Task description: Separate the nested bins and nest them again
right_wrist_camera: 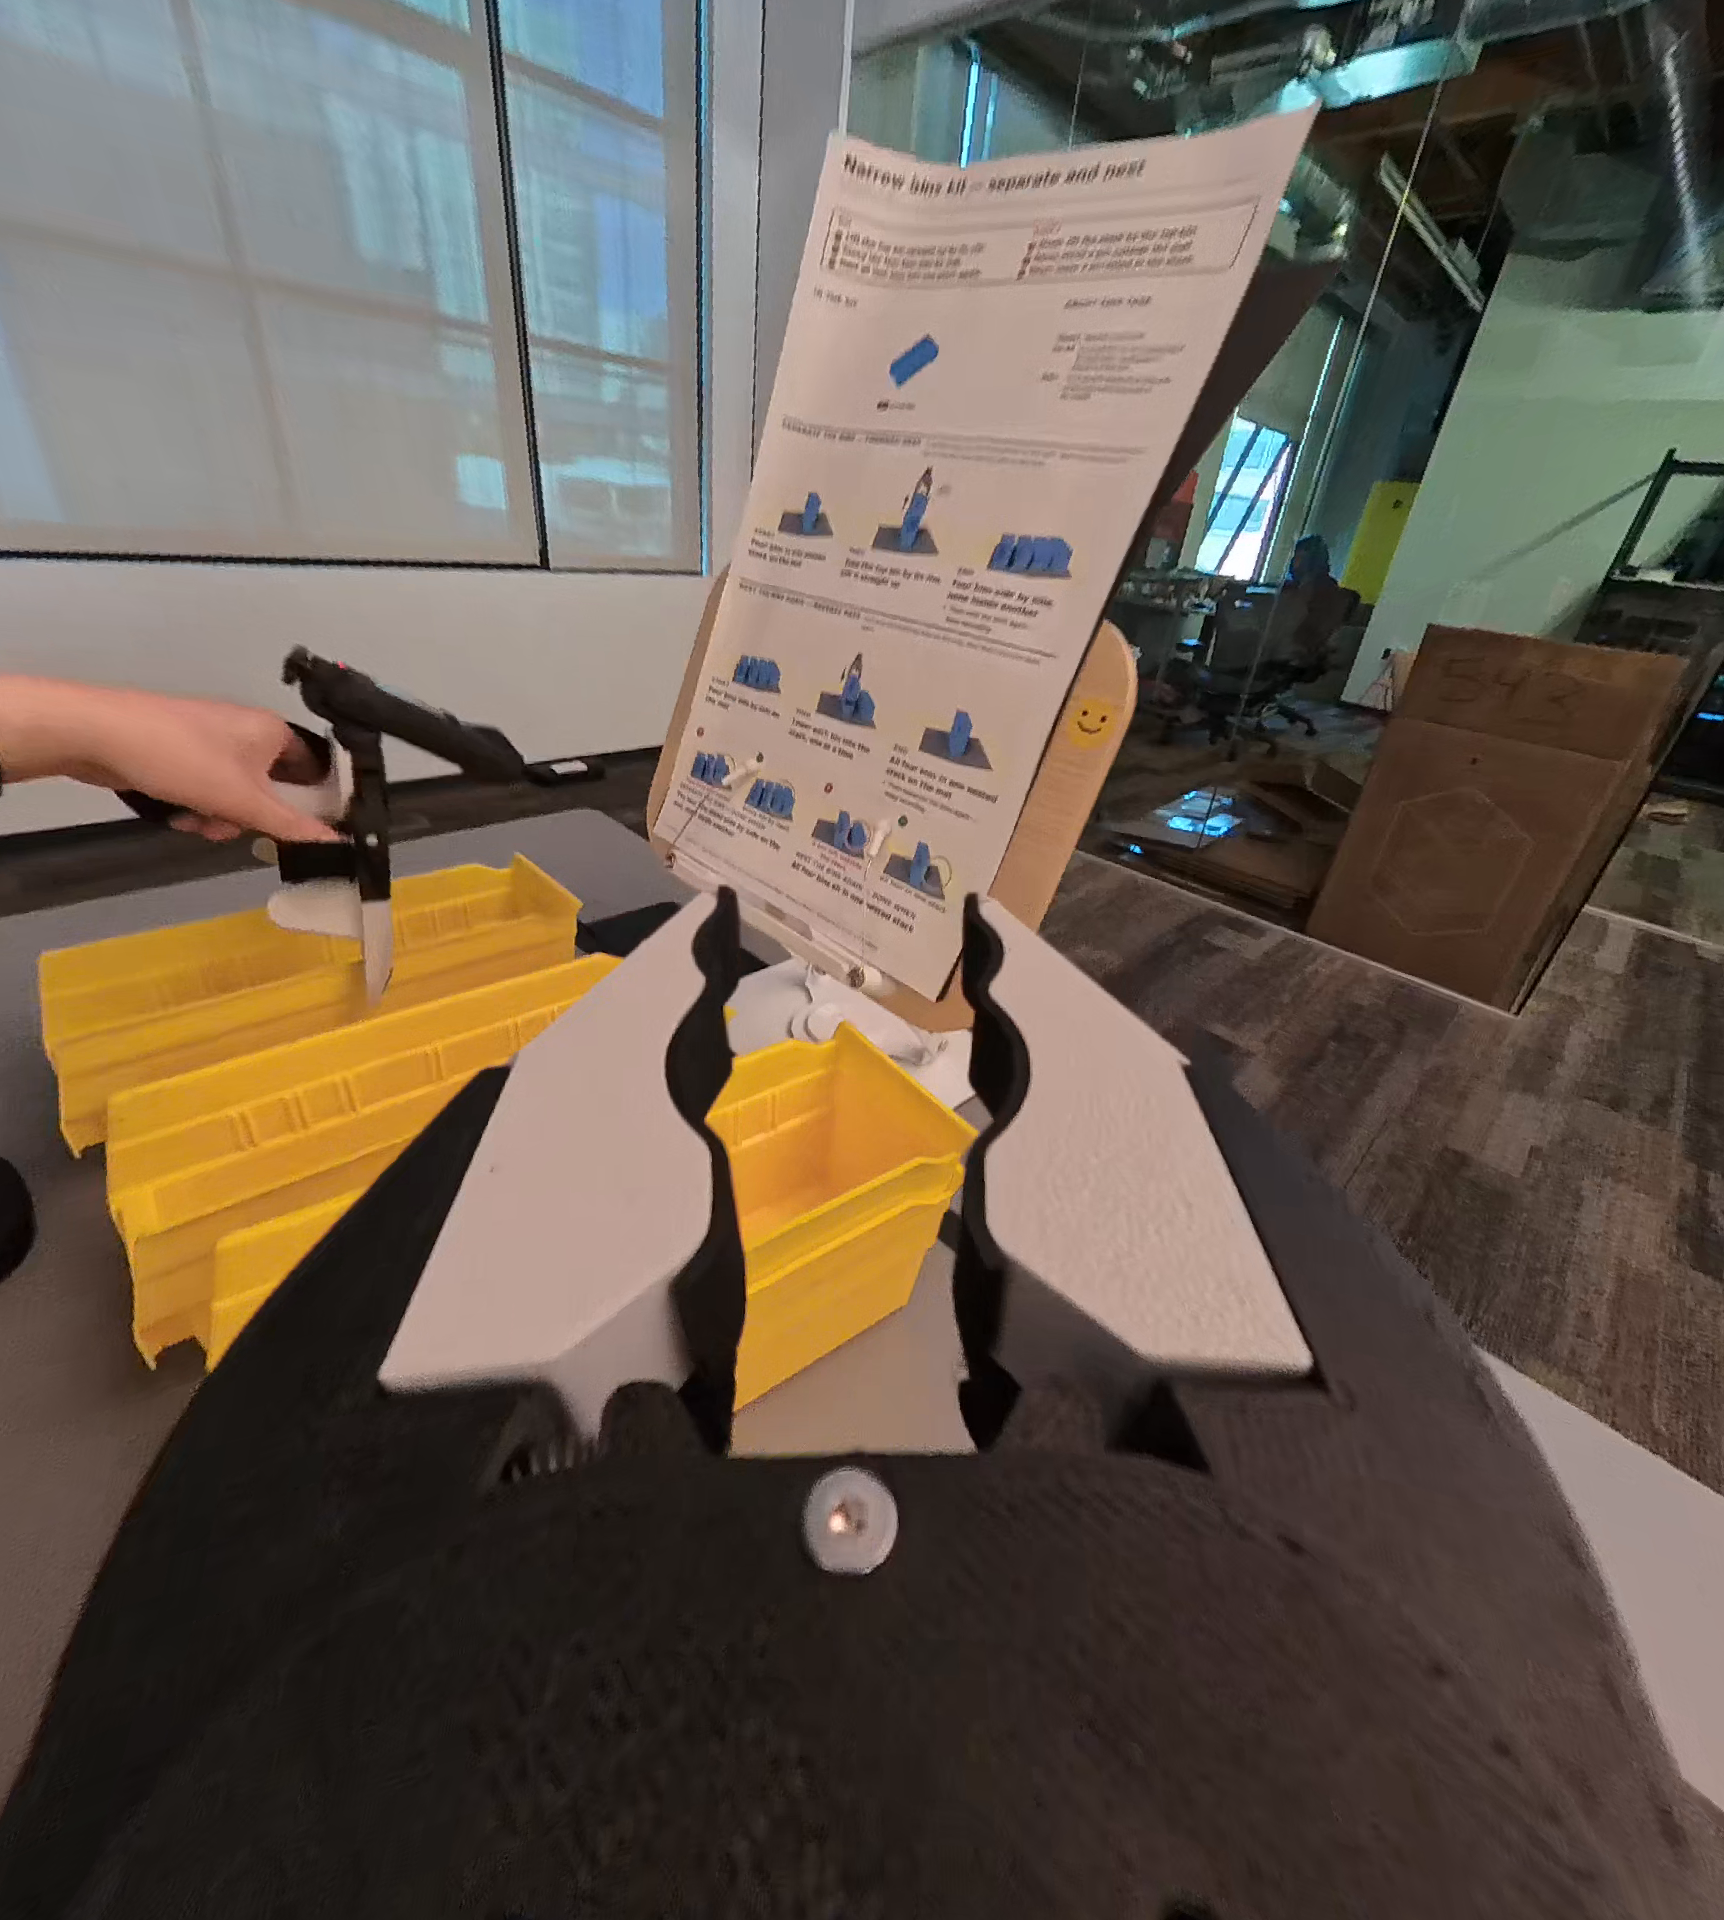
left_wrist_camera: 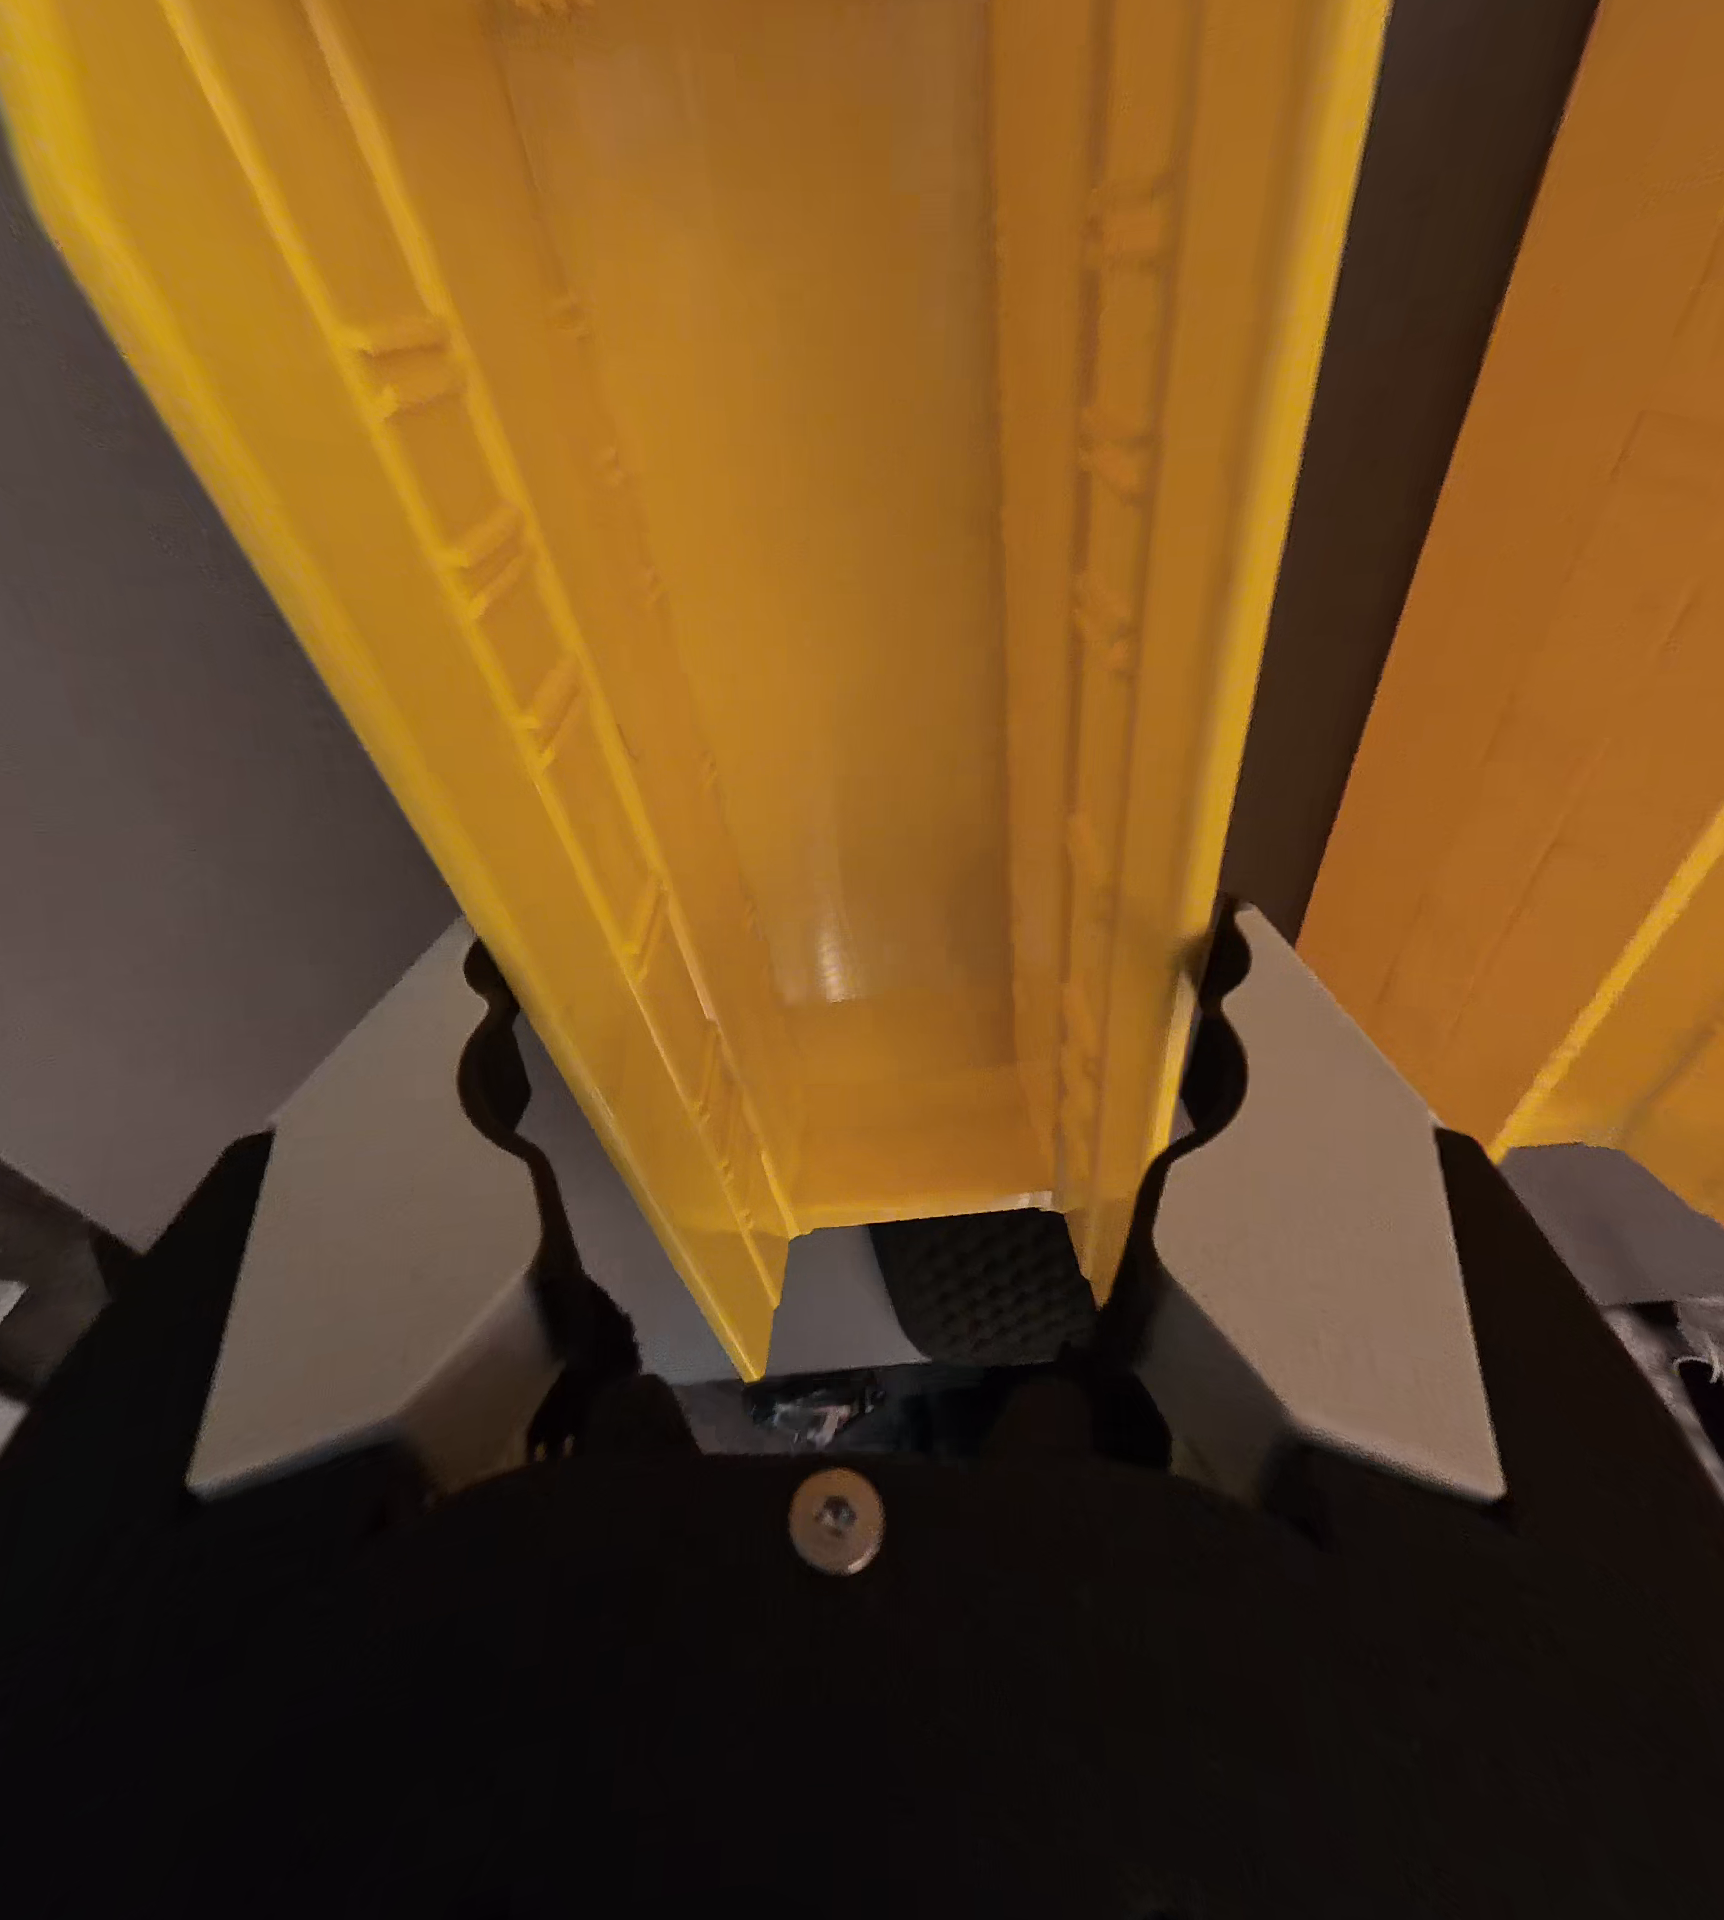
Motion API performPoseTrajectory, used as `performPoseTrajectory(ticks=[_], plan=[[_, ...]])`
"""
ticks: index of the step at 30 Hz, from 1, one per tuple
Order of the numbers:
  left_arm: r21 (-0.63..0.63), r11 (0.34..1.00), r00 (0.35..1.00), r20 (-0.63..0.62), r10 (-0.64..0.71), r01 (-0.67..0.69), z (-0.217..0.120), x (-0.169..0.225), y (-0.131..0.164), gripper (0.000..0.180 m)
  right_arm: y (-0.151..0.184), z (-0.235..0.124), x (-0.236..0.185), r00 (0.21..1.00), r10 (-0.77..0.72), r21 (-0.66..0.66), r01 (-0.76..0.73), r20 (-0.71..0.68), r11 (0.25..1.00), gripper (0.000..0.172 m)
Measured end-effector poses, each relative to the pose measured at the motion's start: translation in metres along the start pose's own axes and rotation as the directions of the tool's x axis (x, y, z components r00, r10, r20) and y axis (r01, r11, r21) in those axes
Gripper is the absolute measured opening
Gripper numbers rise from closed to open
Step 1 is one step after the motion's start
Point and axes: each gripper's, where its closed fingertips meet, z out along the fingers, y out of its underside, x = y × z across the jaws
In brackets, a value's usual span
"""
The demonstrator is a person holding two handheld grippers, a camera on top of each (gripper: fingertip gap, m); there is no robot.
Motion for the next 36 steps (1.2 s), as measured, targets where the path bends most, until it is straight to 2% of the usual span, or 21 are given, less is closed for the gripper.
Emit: performPoseTrajectory(ticks=[6,10,12,15,17,19,22,24,25,28,29,31,33,34,35,36], plan=[[0.212,0.977,0.992,-0.123,-0.004,0.030,-0.033,0.010,-0.002,0.123,0.014,0.012,-0.010,1.000,-0.028,-0.070,0.028,0.009,0.997,0.046],[0.431,0.901,0.972,-0.227,0.054,0.050,-0.074,0.019,0.000,0.110,0.007,0.018,-0.020,0.998,-0.057,-0.023,0.057,0.006,0.998,0.046],[0.591,0.802,0.946,-0.301,0.119,0.087,-0.110,0.032,-0.002,0.104,0.005,0.021,-0.028,0.997,-0.071,-0.011,0.071,0.018,0.997,0.046],[0.818,0.559,0.881,-0.357,0.311,0.135,-0.180,0.061,0.008,0.091,0.000,0.023,-0.054,0.994,-0.040,-0.018,0.042,0.104,0.999,0.049],[0.909,0.397,0.843,-0.307,0.442,0.124,-0.217,0.081,0.028,0.081,-0.016,0.018,-0.076,0.989,-0.011,0.026,0.008,0.145,1.000,0.050],[0.963,0.254,0.802,-0.224,0.553,0.095,-0.247,0.102,0.051,0.079,-0.025,0.011,-0.099,0.986,-0.050,0.035,0.045,0.156,0.998,0.053],[0.996,0.058,0.737,-0.093,0.669,0.073,-0.282,0.133,0.086,0.072,-0.018,0.002,-0.121,0.988,-0.146,-0.094,0.151,0.059,0.984,0.069],[0.987,-0.073,0.708,-0.051,0.704,0.144,-0.306,0.147,0.104,0.070,-0.007,-0.007,-0.134,0.977,-0.212,-0.198,0.205,-0.011,0.958,0.076],[0.966,-0.169,0.672,-0.006,0.741,0.195,-0.321,0.156,0.118,0.066,0.001,-0.012,-0.141,0.972,-0.234,-0.229,0.221,-0.033,0.948,0.079],[0.815,-0.458,0.604,0.173,0.778,0.356,-0.356,0.161,0.160,0.036,0.035,-0.028,-0.159,0.983,-0.168,-0.312,0.139,-0.069,0.940,0.083],[0.769,-0.502,0.591,0.205,0.780,0.396,-0.363,0.157,0.170,0.026,0.049,-0.034,-0.164,0.990,-0.124,-0.353,0.091,-0.073,0.931,0.085],[0.747,-0.501,0.575,0.196,0.794,0.437,-0.364,0.146,0.173,0.016,0.072,-0.050,-0.166,0.988,-0.047,-0.425,-0.020,-0.146,0.905,0.094],[0.720,-0.490,0.550,0.180,0.815,0.490,-0.356,0.134,0.171,0.002,0.084,-0.063,-0.164,0.974,0.009,-0.455,-0.114,-0.225,0.883,0.096],[0.704,-0.487,0.535,0.179,0.826,0.517,-0.347,0.128,0.170,0.000,0.086,-0.066,-0.163,0.964,0.036,-0.455,-0.158,-0.265,0.876,0.096],[0.675,-0.496,0.550,0.156,0.820,0.547,-0.345,0.116,0.163,0.000,0.087,-0.066,-0.162,0.952,0.061,-0.446,-0.196,-0.299,0.873,0.095],[0.662,-0.472,0.556,0.100,0.825,0.582,-0.344,0.104,0.154,0.000,0.088,-0.063,-0.161,0.941,0.084,-0.433,-0.230,-0.329,0.872,0.096]])
